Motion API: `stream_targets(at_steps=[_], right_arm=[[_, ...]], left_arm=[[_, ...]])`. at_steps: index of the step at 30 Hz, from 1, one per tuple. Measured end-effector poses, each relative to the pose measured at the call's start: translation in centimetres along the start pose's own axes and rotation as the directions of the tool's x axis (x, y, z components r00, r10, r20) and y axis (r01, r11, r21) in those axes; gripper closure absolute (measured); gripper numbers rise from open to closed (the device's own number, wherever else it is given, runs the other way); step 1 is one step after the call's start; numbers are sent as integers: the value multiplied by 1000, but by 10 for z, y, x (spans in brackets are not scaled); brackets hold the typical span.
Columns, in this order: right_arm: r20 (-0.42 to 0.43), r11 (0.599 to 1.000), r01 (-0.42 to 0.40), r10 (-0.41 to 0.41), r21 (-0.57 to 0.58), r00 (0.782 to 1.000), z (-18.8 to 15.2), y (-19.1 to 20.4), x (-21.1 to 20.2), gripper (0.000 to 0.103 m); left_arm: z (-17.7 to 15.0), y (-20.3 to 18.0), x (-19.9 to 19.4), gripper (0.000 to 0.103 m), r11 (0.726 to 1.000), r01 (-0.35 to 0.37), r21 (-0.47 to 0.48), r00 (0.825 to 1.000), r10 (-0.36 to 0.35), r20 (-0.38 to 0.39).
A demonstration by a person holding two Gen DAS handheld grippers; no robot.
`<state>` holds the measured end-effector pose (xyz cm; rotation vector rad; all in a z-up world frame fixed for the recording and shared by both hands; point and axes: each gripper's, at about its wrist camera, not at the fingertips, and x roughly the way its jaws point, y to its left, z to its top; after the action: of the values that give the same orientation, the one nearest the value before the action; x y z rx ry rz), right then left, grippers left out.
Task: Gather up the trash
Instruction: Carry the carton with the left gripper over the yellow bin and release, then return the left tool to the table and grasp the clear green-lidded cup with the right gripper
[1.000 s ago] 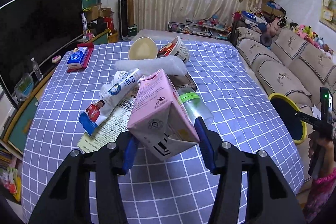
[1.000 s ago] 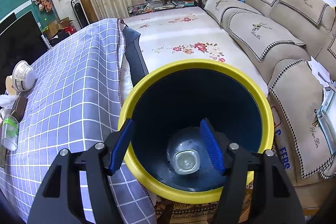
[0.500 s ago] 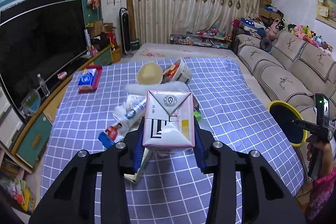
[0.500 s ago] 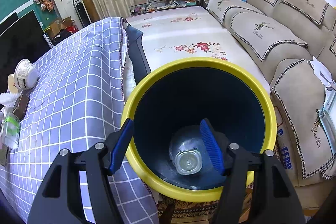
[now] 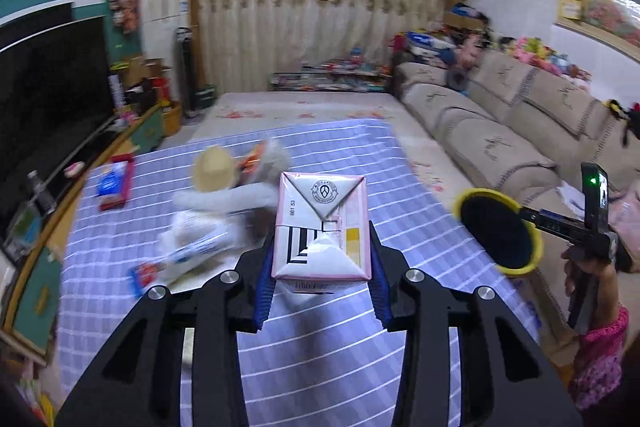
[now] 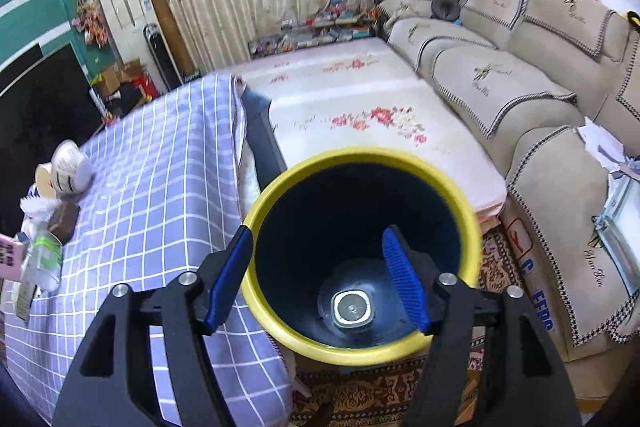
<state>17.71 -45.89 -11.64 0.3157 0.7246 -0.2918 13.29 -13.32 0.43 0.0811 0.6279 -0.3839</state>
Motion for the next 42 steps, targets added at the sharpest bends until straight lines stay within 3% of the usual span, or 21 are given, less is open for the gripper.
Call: stream_targets(at_steps=[4, 7, 14, 17, 19, 21, 26, 28, 31, 33, 35, 37, 42], right_arm=[[44, 1000, 15, -16, 18, 999, 0, -19, -26, 36], [69, 999, 34, -36, 38, 997, -2, -34, -43, 36], [92, 992, 80, -90, 100, 992, -12, -72, -68, 35], [81, 989, 96, -106, 116, 991, -18, -82, -70, 35], [73, 986, 103, -113, 129, 991, -20, -89, -70, 35], [66, 984, 108, -118, 139, 991, -24, -94, -69, 34], [41, 982, 112, -120, 153, 992, -26, -100, -62, 34], [33, 982, 111, -117, 152, 993, -26, -100, -59, 34], [26, 983, 106, -111, 149, 993, -25, -99, -55, 34], [23, 984, 101, -105, 147, 994, -24, -97, -52, 34], [23, 986, 89, -93, 143, 995, -24, -92, -50, 33], [18, 988, 80, -83, 136, 996, -24, -87, -46, 32], [3, 993, 59, -60, 103, 998, -22, -68, -38, 32]], left_arm=[[19, -39, 25, 63, 992, 117, 55, 993, -116, -29], [32, -81, 51, 63, 970, 217, 107, 975, -211, -63], [51, -184, 133, 63, 896, 400, 194, 912, -367, -184], [50, -225, 178, 63, 874, 448, 189, 880, -394, -265], [45, -249, 213, 63, 873, 449, 192, 870, -377, -317], [36, -268, 247, 63, 866, 461, 192, 848, -367, -382], [12, -293, 303, 61, 881, 436, 183, 827, -311, -469], [8, -296, 313, 46, 894, 412, 174, 833, -292, -469], [7, -289, 311, 35, 901, 406, 153, 841, -303, -448], [10, -277, 299, 34, 903, 399, 158, 853, -302, -426], [16, -263, 277, 33, 905, 396, 156, 865, -311, -393], [24, -242, 243, 24, 911, 384, 147, 886, -319, -337], [31, -180, 165, 16, 943, 312, 116, 939, -288, -190]])
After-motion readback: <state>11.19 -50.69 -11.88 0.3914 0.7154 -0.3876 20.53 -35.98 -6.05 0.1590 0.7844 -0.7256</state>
